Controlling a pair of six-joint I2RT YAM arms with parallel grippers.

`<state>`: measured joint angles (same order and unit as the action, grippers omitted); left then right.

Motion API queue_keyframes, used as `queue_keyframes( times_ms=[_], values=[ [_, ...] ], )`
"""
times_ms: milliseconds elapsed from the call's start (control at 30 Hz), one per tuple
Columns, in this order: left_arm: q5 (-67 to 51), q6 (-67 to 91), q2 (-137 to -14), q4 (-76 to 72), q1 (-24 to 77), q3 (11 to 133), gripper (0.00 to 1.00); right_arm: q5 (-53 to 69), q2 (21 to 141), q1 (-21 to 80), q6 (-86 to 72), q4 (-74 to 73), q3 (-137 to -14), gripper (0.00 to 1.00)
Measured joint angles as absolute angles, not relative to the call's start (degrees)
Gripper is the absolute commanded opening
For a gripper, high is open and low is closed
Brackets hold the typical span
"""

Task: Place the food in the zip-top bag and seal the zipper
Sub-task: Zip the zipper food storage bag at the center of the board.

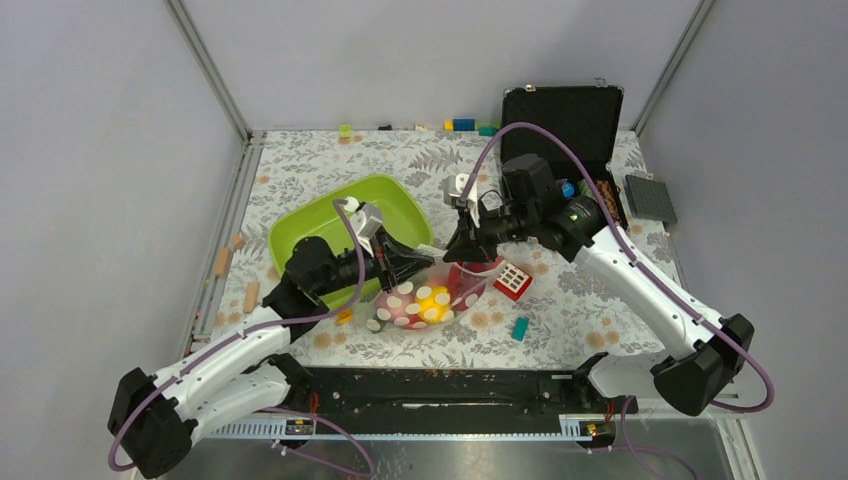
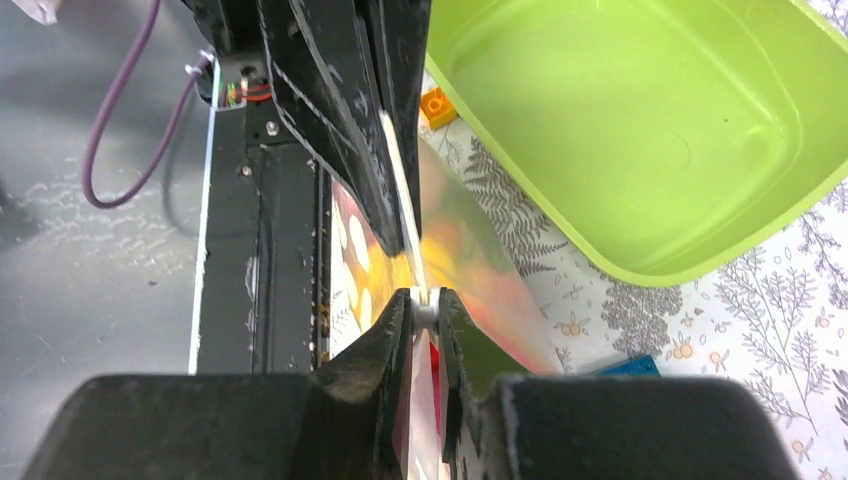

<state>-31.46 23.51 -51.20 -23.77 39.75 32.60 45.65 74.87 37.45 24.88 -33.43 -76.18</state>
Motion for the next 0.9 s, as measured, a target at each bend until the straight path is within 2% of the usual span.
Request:
queue_keyframes(
  times_ms=[300, 600, 900],
  values=[
    [-25.58, 23.11, -46.35, -17.52, 39.66, 32.23, 0.00, 42.44, 74.85, 35.00, 29.74, -39.35, -76.12, 0.03],
    [-8.40, 22.31, -38.04, -9.43, 40.05, 28.99, 0.00, 37.69, 74.63, 31.33, 28.95, -39.77, -73.60, 0.02],
    [0.73, 22.31, -32.84, -7.01, 40.36, 26.37, 0.00, 34.85, 74.61, 28.36, 24.97, -38.19, -71.07, 0.00]
  ],
)
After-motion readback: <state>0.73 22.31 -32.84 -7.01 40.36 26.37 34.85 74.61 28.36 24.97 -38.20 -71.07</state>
